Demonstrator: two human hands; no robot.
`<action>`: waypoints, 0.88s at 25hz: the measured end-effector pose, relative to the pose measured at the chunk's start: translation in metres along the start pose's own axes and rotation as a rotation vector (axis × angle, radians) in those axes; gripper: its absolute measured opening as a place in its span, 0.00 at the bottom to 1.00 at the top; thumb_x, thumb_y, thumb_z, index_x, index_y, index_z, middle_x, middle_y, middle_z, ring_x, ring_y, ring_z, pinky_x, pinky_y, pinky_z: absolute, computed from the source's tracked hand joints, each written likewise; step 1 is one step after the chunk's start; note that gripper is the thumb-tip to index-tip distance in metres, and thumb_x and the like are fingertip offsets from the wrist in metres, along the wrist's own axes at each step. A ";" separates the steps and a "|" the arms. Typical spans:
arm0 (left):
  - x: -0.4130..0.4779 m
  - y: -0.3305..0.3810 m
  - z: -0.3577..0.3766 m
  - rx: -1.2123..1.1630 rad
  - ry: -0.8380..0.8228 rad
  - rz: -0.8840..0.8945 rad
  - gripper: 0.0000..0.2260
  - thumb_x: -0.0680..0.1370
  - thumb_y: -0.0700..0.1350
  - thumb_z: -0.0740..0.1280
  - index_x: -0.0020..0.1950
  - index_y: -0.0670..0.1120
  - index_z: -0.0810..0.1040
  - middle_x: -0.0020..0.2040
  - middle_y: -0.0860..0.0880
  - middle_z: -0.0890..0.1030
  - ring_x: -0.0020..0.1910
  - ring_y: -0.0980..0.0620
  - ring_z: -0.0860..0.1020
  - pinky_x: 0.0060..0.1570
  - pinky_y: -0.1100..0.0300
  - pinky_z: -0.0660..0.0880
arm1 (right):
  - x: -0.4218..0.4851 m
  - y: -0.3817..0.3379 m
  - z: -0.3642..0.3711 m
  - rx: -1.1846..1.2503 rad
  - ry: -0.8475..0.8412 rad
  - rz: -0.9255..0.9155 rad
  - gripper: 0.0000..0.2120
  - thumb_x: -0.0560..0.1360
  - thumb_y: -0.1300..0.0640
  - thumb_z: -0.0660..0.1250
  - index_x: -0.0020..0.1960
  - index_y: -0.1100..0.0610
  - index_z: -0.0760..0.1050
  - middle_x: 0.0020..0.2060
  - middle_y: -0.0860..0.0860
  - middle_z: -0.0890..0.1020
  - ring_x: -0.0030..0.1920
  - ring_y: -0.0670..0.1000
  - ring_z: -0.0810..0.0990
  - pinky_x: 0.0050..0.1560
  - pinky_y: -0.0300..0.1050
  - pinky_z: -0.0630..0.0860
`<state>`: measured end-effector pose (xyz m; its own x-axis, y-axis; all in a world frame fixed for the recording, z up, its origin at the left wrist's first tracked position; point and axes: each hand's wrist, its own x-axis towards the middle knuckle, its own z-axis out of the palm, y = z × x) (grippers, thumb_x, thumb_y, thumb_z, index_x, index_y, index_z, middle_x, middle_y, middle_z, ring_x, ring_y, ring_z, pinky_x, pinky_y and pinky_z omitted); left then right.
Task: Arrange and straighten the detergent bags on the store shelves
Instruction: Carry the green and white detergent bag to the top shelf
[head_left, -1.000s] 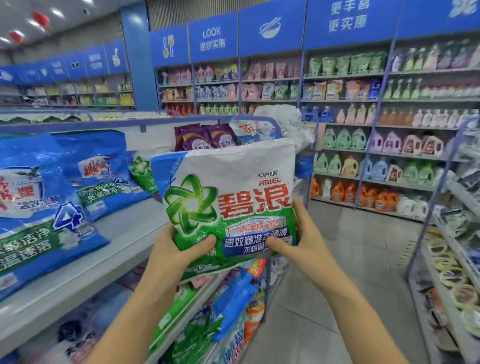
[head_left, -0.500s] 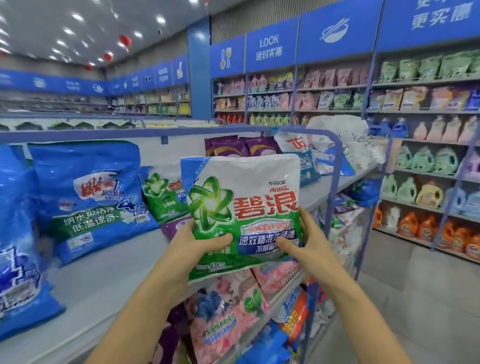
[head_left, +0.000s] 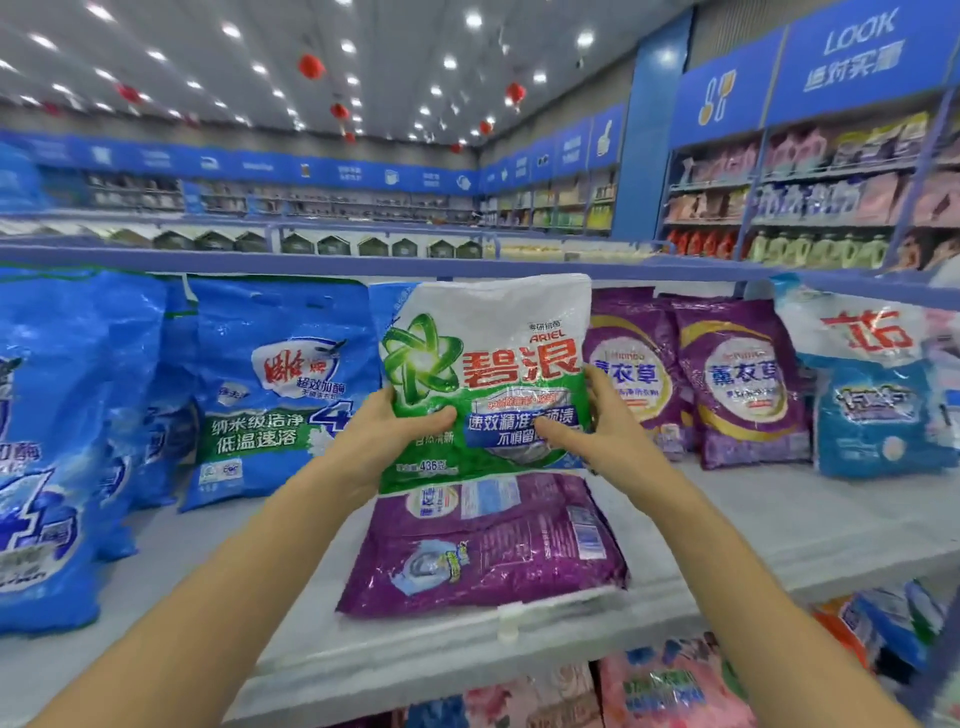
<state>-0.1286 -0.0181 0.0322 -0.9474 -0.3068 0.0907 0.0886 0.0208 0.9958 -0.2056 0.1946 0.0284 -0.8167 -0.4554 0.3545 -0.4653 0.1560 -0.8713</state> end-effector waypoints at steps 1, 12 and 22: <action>0.006 0.000 0.000 -0.004 0.030 0.013 0.12 0.70 0.39 0.73 0.50 0.46 0.74 0.52 0.44 0.82 0.54 0.44 0.79 0.63 0.45 0.71 | 0.013 0.001 -0.001 -0.013 -0.043 -0.010 0.30 0.72 0.58 0.70 0.68 0.51 0.58 0.57 0.43 0.73 0.47 0.31 0.74 0.39 0.22 0.72; 0.054 -0.025 0.011 0.269 0.159 0.000 0.11 0.71 0.38 0.72 0.48 0.48 0.74 0.48 0.50 0.81 0.47 0.53 0.79 0.56 0.55 0.73 | 0.081 0.058 -0.006 -0.300 -0.215 -0.044 0.42 0.65 0.55 0.77 0.69 0.53 0.54 0.59 0.48 0.76 0.57 0.49 0.77 0.55 0.43 0.74; 0.038 -0.052 -0.018 -0.070 0.162 -0.194 0.11 0.73 0.39 0.69 0.54 0.46 0.73 0.49 0.46 0.82 0.48 0.47 0.81 0.48 0.54 0.77 | 0.061 0.038 0.001 -0.496 -0.163 -0.081 0.28 0.71 0.46 0.70 0.65 0.54 0.62 0.57 0.49 0.76 0.53 0.50 0.77 0.51 0.46 0.74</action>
<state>-0.1638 -0.0474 -0.0163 -0.8877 -0.4471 -0.1099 -0.0637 -0.1172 0.9911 -0.2728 0.1717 0.0164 -0.7262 -0.6072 0.3224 -0.6626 0.4929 -0.5640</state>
